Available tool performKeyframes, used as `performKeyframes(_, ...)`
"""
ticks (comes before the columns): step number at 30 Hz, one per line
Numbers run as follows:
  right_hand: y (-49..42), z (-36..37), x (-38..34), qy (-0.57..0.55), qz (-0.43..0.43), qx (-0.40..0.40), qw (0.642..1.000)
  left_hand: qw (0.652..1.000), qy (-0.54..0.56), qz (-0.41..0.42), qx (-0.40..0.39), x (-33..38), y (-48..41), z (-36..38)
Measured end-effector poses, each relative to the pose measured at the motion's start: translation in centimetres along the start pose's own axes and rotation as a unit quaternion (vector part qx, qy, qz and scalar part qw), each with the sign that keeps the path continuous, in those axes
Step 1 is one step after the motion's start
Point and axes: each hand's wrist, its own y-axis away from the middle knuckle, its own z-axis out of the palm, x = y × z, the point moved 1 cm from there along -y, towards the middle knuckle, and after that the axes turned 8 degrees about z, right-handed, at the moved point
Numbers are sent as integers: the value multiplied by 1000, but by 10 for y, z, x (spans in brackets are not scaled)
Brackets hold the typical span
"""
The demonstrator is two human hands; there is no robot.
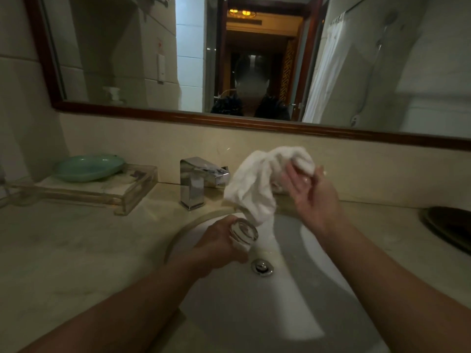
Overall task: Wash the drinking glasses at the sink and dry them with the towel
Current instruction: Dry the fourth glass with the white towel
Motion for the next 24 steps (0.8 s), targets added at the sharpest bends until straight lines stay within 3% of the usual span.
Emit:
performKeyframes(2,5,-20,23,21,47,44,998,1000,20,-7,0,2,0,4)
performKeyframes(4,12,-30,43,-6,102,-7,995,999,32,3,-11,8,0,8)
performKeyframes(8,16,-30,40,-72,74,-48,993,999,3,46,-5,14,1,6)
performKeyframes(11,21,-31,35,-82,55,-2,995,999,2,44,8,12,1,3)
performKeyframes(14,30,-49,42,-6,148,33,988,999,-6,48,19,11,0,4)
performKeyframes(15,30,-51,40,-37,167,-1,985,999,-6,47,21,11,0,3)
performKeyframes(17,37,-40,29,-38,142,14,989,999,-12,36,29,10,-1,3)
performKeyframes(20,33,-40,20,-9,95,-30,995,999,-14,25,43,6,-2,2)
performKeyframes(24,37,-47,18,-6,103,-53,993,999,-23,29,39,9,1,1)
